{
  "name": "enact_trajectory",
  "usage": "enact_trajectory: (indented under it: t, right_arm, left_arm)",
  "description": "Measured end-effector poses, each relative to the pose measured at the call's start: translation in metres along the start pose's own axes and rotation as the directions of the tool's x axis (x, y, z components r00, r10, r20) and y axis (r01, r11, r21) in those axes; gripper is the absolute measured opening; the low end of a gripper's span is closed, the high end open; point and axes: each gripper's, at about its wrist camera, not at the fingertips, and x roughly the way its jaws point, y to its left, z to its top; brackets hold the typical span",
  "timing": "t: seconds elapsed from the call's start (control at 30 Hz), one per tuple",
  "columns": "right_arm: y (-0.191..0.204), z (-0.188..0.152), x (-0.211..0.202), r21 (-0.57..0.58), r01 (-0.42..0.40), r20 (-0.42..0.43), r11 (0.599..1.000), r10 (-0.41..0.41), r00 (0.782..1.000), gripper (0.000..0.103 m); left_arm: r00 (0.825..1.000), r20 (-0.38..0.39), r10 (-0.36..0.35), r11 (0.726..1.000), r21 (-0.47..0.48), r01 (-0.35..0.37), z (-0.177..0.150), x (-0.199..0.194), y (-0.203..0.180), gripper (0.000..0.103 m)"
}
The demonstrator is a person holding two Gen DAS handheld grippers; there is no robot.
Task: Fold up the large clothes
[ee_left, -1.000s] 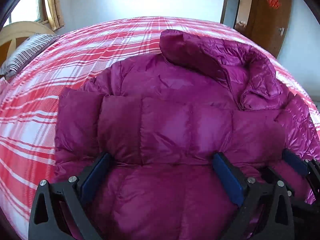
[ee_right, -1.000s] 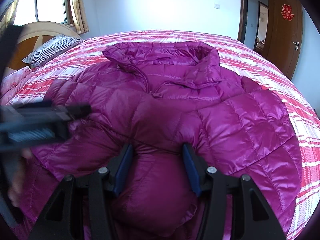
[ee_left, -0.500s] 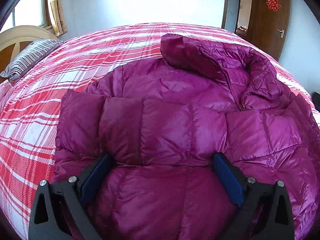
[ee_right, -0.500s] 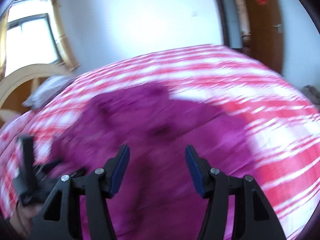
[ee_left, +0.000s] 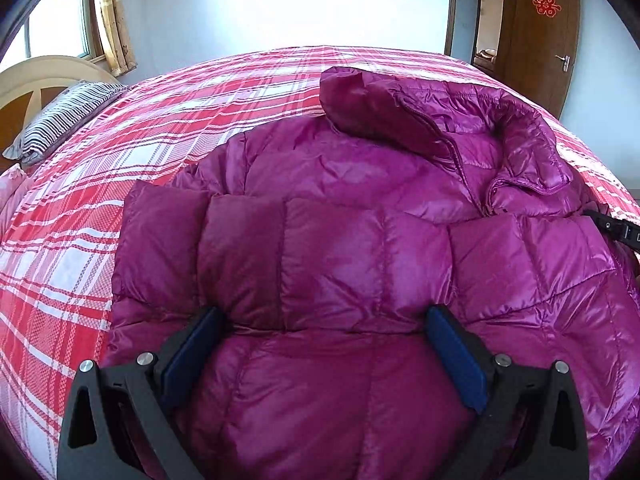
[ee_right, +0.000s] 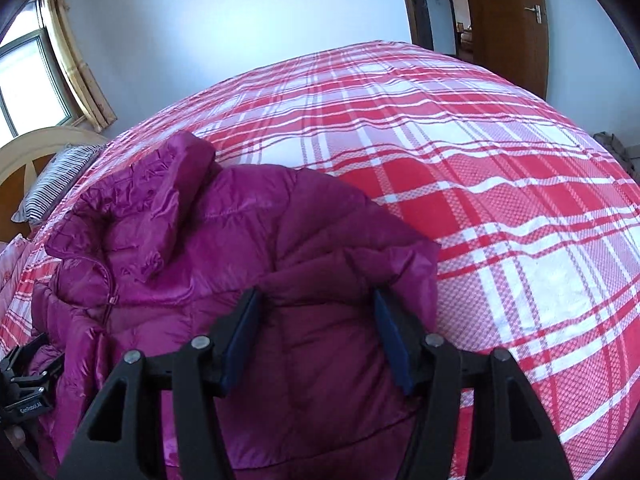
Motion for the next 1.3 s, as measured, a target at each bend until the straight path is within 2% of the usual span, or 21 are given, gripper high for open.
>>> enact_trajectory:
  t: [0.17,0.27,0.33,0.43,0.53,0.63,0.73,0.8,0.9,0.97,1.0,1.07,1.1,1.13,1.17,1.2,1.23,1.3]
  right_arm:
    - [0.006,-0.001,0.002,-0.034,0.033,-0.013,0.999,-0.033,0.999,0.062]
    - [0.020,0.003,0.000,-0.180,0.074,-0.060,0.981,-0.086,0.994,0.063]
    - [0.025,0.009,-0.009,-0.255,0.079,-0.050,0.964,-0.094,0.994,0.063]
    - [0.036,0.035,-0.027,-0.343,0.057,0.030,0.938,-0.050,0.998,0.065]
    - [0.063,0.071,-0.020,-0.406,0.005,0.023,0.914,0.005,1.000,0.069]
    - [0.108,0.100,0.009,-0.531,-0.034,-0.015,0.847,0.031,0.999,0.071]
    - [0.148,0.114,0.039,-0.664,-0.048,-0.047,0.746,0.022,0.999,0.074]
    - [0.165,0.119,0.054,-0.719,-0.060,-0.067,0.693,0.016,0.998,0.074]
    - [0.181,0.126,0.088,-0.743,-0.133,-0.169,0.656,0.008,0.986,0.074]
    - [0.187,0.128,0.105,-0.768,-0.138,-0.185,0.625,-0.011,0.983,0.074]
    - [0.188,0.130,0.111,-0.765,-0.167,-0.219,0.622,-0.008,0.976,0.074]
    - [0.189,0.130,0.124,-0.752,-0.223,-0.291,0.620,-0.009,0.957,0.066]
    - [0.190,0.127,0.126,-0.768,-0.219,-0.289,0.603,-0.021,0.957,0.060]
    - [0.192,0.123,0.126,-0.787,-0.209,-0.281,0.581,-0.035,0.959,0.047]
    - [0.193,0.117,0.123,-0.806,-0.205,-0.274,0.555,-0.043,0.961,0.026]
    - [0.195,0.111,0.118,-0.830,-0.185,-0.246,0.526,-0.048,0.968,0.018]
    - [0.194,0.106,0.109,-0.853,-0.147,-0.199,0.500,-0.051,0.979,0.017]
    - [0.190,0.097,0.087,-0.873,-0.079,-0.105,0.482,-0.027,0.994,0.016]
  left_arm:
    - [1.000,0.008,-0.002,1.000,-0.006,0.002,0.000,-0.002,0.001,0.102]
    - [1.000,0.010,-0.010,1.000,-0.013,0.010,-0.001,-0.002,0.002,0.102]
    - [1.000,0.012,-0.010,1.000,-0.014,0.010,-0.001,-0.002,0.002,0.102]
    - [1.000,0.015,-0.006,1.000,-0.013,0.006,-0.001,-0.002,0.002,0.102]
    - [1.000,0.016,-0.011,1.000,-0.016,0.012,-0.001,-0.003,0.003,0.102]
    - [1.000,0.017,-0.017,1.000,-0.021,0.017,-0.001,-0.003,0.004,0.102]
    - [1.000,0.020,-0.020,0.999,-0.024,0.021,-0.001,-0.003,0.004,0.102]
    - [1.000,0.021,-0.023,0.999,-0.027,0.023,-0.001,-0.003,0.005,0.102]
    - [0.999,0.023,-0.022,0.999,-0.029,0.022,-0.001,-0.002,0.004,0.102]
    - [0.999,0.025,-0.020,0.999,-0.030,0.021,-0.001,-0.002,0.004,0.102]
    - [0.999,0.026,-0.020,0.999,-0.030,0.021,-0.002,-0.003,0.004,0.102]
    - [0.999,0.027,-0.021,0.999,-0.031,0.021,-0.002,-0.003,0.004,0.102]
    - [0.999,0.028,-0.020,0.999,-0.031,0.021,-0.002,-0.003,0.004,0.102]
    - [0.999,0.027,-0.021,0.999,-0.031,0.022,-0.002,-0.003,0.004,0.102]
    - [0.999,0.027,-0.020,0.999,-0.031,0.021,-0.002,-0.003,0.004,0.102]
    - [0.999,0.028,-0.020,0.999,-0.030,0.021,-0.002,-0.003,0.004,0.102]
    - [0.999,0.028,-0.020,0.999,-0.030,0.021,-0.002,-0.003,0.004,0.102]
    - [0.999,0.028,-0.018,0.999,-0.029,0.019,-0.002,-0.003,0.004,0.102]
